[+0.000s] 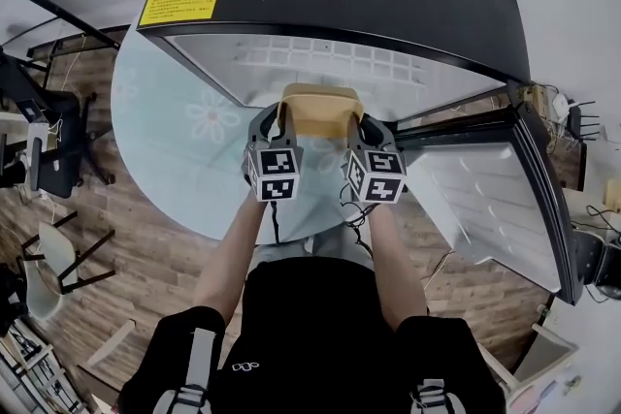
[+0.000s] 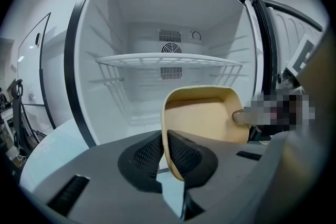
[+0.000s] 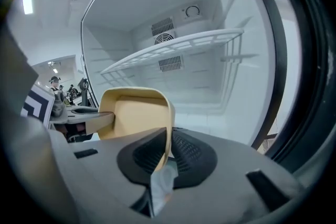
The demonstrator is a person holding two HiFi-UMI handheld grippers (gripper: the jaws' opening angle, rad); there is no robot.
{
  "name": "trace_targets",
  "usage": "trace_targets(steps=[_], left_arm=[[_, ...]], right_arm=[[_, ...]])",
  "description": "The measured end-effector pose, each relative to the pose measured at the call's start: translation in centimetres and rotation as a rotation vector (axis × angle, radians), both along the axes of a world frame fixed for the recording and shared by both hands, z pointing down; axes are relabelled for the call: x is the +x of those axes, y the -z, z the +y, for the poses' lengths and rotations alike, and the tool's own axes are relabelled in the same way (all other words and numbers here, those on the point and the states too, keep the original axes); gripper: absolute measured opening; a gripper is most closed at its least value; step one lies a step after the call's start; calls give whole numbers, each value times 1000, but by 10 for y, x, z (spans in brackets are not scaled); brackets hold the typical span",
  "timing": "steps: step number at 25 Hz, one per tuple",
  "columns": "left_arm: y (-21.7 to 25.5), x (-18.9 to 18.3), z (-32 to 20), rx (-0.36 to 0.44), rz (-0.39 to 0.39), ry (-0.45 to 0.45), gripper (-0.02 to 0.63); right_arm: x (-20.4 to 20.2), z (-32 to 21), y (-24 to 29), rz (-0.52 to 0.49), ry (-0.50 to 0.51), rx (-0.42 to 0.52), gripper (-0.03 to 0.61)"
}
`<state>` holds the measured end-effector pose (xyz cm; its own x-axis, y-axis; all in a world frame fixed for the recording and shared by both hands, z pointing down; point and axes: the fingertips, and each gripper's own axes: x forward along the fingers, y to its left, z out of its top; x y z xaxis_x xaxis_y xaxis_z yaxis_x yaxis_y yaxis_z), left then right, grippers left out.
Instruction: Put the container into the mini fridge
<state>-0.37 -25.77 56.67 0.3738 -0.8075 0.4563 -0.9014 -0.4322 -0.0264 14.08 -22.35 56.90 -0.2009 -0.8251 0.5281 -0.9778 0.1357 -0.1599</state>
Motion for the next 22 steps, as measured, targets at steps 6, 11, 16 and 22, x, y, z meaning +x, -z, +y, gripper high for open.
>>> trace_targets(steps=[6, 11, 16, 22], left_arm=[[-11, 7, -14, 11, -17, -13, 17], [-19, 11, -27, 23, -28, 6, 17], [-30, 13, -35, 17, -36, 47, 15], [-40, 14, -43, 9, -38, 64, 18]], right_arm=[[7, -13, -9, -23, -24, -19, 29], [11, -25, -18, -29, -53, -40, 27], [14, -34, -33, -35, -93, -72, 20], [16, -45, -40, -33, -86, -75, 20]])
